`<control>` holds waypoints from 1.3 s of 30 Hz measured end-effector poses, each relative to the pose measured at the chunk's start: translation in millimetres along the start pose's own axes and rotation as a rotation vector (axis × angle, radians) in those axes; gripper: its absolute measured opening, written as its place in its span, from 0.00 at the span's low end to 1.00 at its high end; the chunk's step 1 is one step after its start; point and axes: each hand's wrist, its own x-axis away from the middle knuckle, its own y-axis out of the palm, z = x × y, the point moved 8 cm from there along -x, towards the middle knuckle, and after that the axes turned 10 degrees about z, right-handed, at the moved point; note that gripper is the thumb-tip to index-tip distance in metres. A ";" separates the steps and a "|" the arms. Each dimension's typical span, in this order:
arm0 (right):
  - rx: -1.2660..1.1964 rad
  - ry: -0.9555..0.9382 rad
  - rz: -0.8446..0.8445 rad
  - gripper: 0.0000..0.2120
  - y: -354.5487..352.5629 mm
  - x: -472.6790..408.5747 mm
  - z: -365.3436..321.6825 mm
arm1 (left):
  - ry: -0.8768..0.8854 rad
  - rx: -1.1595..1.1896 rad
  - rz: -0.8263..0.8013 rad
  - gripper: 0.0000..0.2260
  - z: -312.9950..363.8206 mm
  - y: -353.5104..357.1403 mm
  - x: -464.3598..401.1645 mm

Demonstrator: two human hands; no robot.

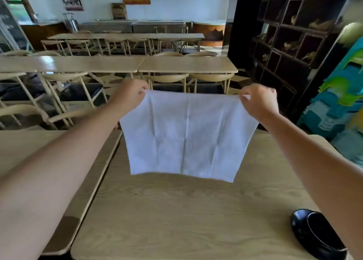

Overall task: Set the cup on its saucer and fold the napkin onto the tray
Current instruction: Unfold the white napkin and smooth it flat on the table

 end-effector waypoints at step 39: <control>-0.062 0.031 -0.397 0.11 110.3 463.9 105.2 | -0.061 0.128 -0.295 0.09 -60.0 182.4 452.0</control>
